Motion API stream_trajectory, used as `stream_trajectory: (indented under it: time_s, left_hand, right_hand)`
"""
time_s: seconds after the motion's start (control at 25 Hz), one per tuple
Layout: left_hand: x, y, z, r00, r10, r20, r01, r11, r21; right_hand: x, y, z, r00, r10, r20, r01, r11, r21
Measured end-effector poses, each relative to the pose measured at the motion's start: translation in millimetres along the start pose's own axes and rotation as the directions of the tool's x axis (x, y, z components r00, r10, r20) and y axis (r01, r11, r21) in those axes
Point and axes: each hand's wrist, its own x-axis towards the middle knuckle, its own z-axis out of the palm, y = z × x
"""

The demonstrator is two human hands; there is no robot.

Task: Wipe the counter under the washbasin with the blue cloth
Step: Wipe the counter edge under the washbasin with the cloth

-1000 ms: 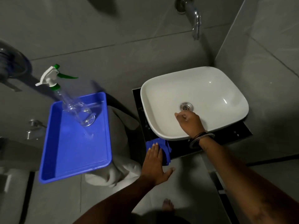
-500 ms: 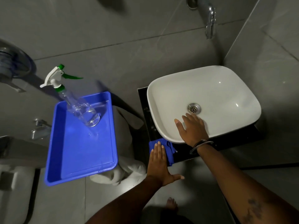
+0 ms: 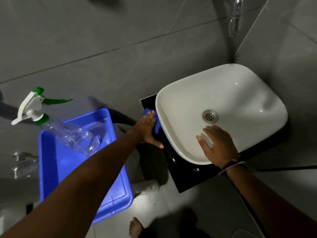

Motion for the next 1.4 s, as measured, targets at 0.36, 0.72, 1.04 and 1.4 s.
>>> stream_trajectory:
  time_s: [0.36, 0.72, 1.04, 1.4]
  left_hand:
    - [63, -30, -44, 1.0, 0.025, 0.0, -0.025, 0.998, -0.054]
    - [-30, 34, 47, 0.999, -0.03, 0.016, 0.031, 0.997, -0.072]
    - [-115, 160, 118, 0.993, -0.061, 0.096, 0.075, 0.987, -0.144]
    - [-167, 163, 77, 0.782, -0.364, -0.506, 0.06, 0.852, -0.52]
  right_hand:
    - [1, 5, 7, 0.99, 0.016, -0.139, -0.021, 0.999, -0.041]
    - [-2, 4, -1, 0.995, 0.002, -0.098, -0.003, 1.0, -0.003]
    - [-6, -1, -8, 0.989, -0.057, -0.137, 0.068, 0.995, 0.071]
    - [-146, -21, 48, 0.959, -0.278, -0.059, 0.284, 0.95, 0.134]
